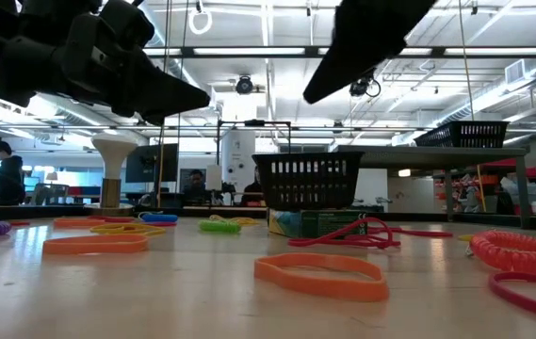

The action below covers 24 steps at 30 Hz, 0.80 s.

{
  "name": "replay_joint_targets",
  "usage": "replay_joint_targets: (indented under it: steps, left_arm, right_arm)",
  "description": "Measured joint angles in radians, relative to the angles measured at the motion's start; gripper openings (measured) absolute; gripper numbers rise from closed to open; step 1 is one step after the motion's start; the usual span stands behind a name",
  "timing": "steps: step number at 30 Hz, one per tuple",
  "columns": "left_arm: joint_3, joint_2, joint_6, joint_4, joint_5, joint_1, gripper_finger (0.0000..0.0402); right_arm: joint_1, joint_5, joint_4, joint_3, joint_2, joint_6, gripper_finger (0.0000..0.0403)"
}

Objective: Pick & Place Office Desk Supplies
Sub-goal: Put the top black bin on the shelf

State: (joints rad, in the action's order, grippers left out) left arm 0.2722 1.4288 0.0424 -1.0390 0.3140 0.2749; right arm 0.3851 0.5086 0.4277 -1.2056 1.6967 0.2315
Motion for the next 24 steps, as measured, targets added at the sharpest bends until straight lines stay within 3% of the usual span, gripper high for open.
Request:
replay_joint_targets:
  steps: [6,12,18,24]
  left_arm:
    - [0.0,0.0,-0.016,0.035,0.0,0.0,0.0068]
    - [0.0,0.0,-0.025,0.044,0.0,0.0,0.0068]
    - [0.0,0.0,-0.026,0.042,-0.001,0.0,0.0068]
    - [0.0,0.0,-0.043,0.043,-0.001,0.0,0.0068]
  right_arm:
    - [0.0,0.001,0.195,-0.164,0.139,0.018,0.0142]
    - [-0.01,0.004,0.251,-0.197,0.212,0.017,0.0146]
    - [-0.019,0.005,0.26,-0.196,0.245,0.007,0.0115]
    - [-0.019,0.01,0.257,-0.196,0.244,0.015,0.0051]
